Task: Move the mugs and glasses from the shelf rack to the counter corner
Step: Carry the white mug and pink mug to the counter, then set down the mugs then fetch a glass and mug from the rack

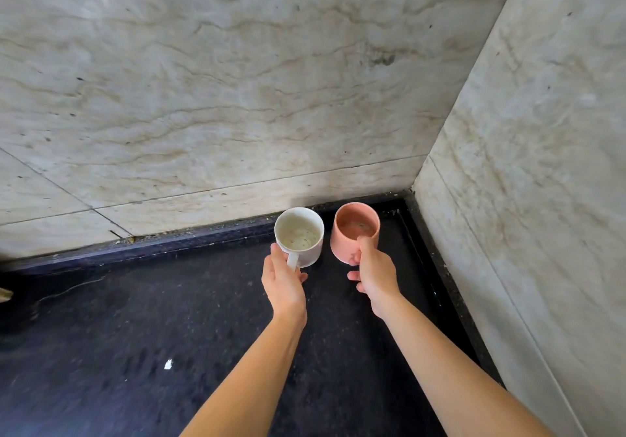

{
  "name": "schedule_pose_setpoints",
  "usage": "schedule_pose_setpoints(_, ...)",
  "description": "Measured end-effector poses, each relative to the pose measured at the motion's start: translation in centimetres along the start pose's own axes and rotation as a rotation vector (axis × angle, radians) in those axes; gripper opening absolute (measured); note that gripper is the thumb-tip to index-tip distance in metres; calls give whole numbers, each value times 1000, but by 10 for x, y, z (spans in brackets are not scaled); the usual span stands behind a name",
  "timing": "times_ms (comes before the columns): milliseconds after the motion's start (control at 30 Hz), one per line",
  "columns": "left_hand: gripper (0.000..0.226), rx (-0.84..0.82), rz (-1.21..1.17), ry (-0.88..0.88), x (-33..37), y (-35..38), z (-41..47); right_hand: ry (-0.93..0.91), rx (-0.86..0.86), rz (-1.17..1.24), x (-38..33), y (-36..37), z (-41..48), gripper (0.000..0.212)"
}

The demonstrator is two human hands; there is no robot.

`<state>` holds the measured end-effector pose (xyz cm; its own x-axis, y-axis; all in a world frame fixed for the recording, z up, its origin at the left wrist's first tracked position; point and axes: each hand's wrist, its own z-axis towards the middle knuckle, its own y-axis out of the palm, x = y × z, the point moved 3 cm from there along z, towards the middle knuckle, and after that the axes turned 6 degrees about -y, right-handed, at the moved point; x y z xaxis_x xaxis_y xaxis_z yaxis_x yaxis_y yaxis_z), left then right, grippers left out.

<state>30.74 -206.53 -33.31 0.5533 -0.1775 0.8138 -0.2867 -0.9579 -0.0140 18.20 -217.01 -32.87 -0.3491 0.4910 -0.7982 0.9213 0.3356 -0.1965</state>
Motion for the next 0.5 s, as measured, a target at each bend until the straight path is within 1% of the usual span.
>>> schedule_pose_setpoints(100, 46, -4, 6, 12, -4, 4, 6, -20, -4, -14, 3, 0, 4, 48)
schedule_pose_setpoints(267, 48, 6, 0, 17, -6, 8, 10, -84, -13, -134, 2, -3, 2, 52)
schedule_pose_setpoints(333, 45, -39, 36, 11, -8, 5, 8, -115, 1, -208, -3, -6, -5, 51)
schedule_pose_setpoints(400, 48, -137, 131, -13, -6, 3, 3, -162, 9, -283, -9, -9, -15, 51)
schedule_pose_setpoints(467, 65, -203, 329, -25, 6, -3, -5, -230, 27, -378, -18, -16, -30, 51)
schedule_pose_setpoints(500, 72, -193, 422, -23, 17, -8, -11, -260, 41, -436, -27, -20, -39, 54)
